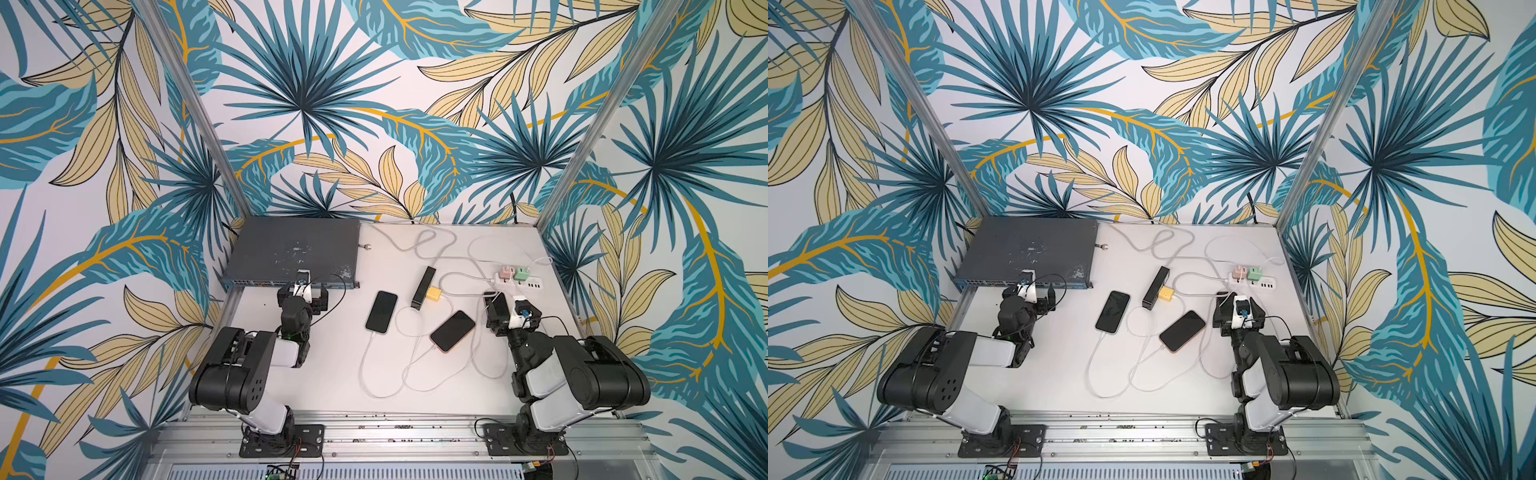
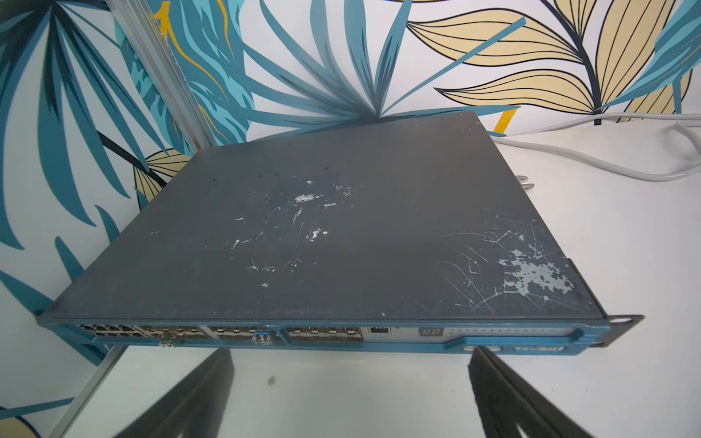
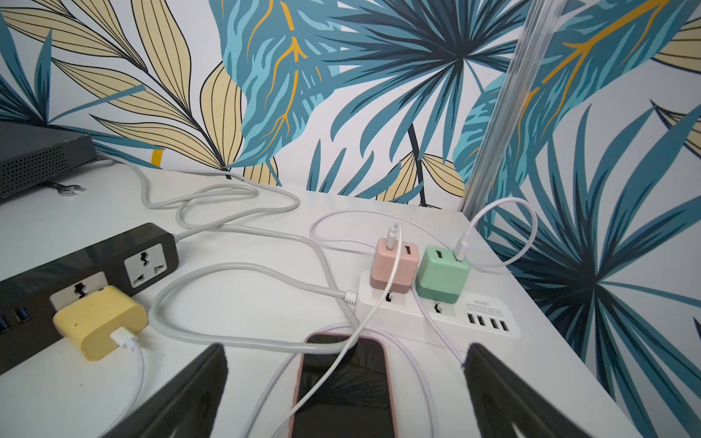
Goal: Unplug the charging cable from the phone
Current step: Pick up the phone at the center of the board.
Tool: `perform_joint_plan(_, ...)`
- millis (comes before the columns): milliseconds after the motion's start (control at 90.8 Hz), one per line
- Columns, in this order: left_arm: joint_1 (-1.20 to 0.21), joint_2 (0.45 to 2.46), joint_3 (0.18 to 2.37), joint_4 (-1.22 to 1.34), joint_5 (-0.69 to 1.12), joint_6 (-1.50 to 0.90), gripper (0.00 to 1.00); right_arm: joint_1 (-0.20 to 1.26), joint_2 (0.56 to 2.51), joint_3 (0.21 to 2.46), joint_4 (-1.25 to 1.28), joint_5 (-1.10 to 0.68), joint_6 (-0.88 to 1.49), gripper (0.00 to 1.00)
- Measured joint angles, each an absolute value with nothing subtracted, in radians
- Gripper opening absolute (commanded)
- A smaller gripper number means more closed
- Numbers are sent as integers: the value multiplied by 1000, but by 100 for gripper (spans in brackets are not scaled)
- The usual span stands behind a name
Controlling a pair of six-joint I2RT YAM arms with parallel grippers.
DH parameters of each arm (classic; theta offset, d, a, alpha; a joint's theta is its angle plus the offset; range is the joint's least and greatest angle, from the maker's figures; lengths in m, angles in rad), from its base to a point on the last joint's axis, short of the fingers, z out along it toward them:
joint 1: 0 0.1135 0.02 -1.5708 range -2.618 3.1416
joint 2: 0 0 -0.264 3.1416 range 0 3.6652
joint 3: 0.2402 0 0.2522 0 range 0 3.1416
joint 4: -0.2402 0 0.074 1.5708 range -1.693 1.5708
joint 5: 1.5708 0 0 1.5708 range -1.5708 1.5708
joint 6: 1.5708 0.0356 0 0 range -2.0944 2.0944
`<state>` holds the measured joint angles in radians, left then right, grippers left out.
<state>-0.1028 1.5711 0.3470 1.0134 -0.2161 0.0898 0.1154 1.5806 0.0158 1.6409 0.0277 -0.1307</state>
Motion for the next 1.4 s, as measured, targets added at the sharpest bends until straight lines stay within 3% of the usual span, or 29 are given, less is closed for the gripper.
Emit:
perform_joint_plan(727,-103,1571,347,1013,-216,90,100,115,1581,13,1641,15,-131,100)
perform_joint_plan(936,-101,1570,347,1010,-216,89,100,115,1567,13,1638,125,-96,100)
perform_joint_plan(1157,-100,1412,451,726,-202,85,100,115,1399,11,1629,222,-67,100)
perform_joint_plan(1399,-89,1270,736,347,-192,-113,100,115,1038,40,1498,255,26,100)
